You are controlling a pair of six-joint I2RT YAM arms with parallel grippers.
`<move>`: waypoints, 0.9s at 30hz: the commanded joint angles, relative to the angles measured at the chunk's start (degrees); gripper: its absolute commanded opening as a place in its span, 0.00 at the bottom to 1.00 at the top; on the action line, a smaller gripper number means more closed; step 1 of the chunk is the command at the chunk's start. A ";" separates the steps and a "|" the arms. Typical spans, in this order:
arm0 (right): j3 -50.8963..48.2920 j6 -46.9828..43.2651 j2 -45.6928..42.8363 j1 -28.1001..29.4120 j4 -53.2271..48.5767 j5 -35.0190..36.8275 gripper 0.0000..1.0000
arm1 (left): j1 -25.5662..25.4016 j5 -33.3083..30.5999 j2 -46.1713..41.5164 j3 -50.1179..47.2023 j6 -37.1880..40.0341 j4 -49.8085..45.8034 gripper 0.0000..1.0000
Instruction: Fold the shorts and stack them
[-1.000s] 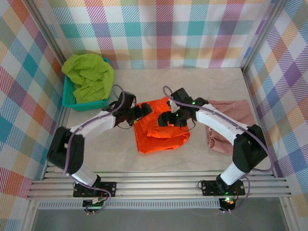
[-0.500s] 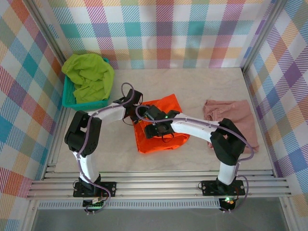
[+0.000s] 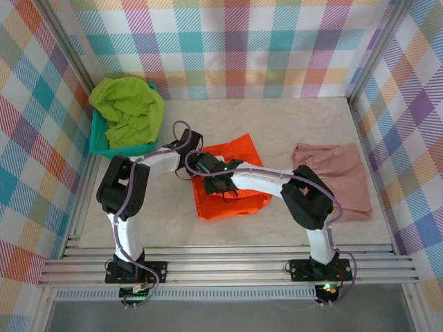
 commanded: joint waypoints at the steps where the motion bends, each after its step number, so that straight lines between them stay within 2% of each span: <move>1: 1.10 1.13 1.45 0.96 -3.07 2.65 0.38 | 0.60 1.26 0.60 0.98 -0.18 1.35 0.19; 4: 1.02 1.20 0.42 0.95 -3.76 3.38 0.15 | 0.79 1.68 0.38 1.71 -0.27 1.18 0.15; 8: 1.68 0.25 -2.77 0.96 -6.01 4.11 0.01 | 0.82 3.38 0.07 4.51 -0.36 0.18 0.08; 12: 3.00 -3.00 -8.35 0.86 -9.53 5.96 0.00 | 0.79 4.78 -1.54 9.29 -0.37 -1.87 0.03; 18: 6.70 -8.64 -15.46 0.84 -15.13 8.15 0.00 | 0.80 4.16 -4.73 16.79 1.00 -10.03 0.01; 24: 13.14 -13.89 -17.87 0.43 -21.84 10.42 0.00 | 0.79 5.65 -5.03 22.56 0.98 -12.49 0.01; 27: 15.37 -14.51 -17.71 0.56 -23.44 8.71 0.00 | 0.83 5.37 -5.67 23.92 2.01 -13.83 0.01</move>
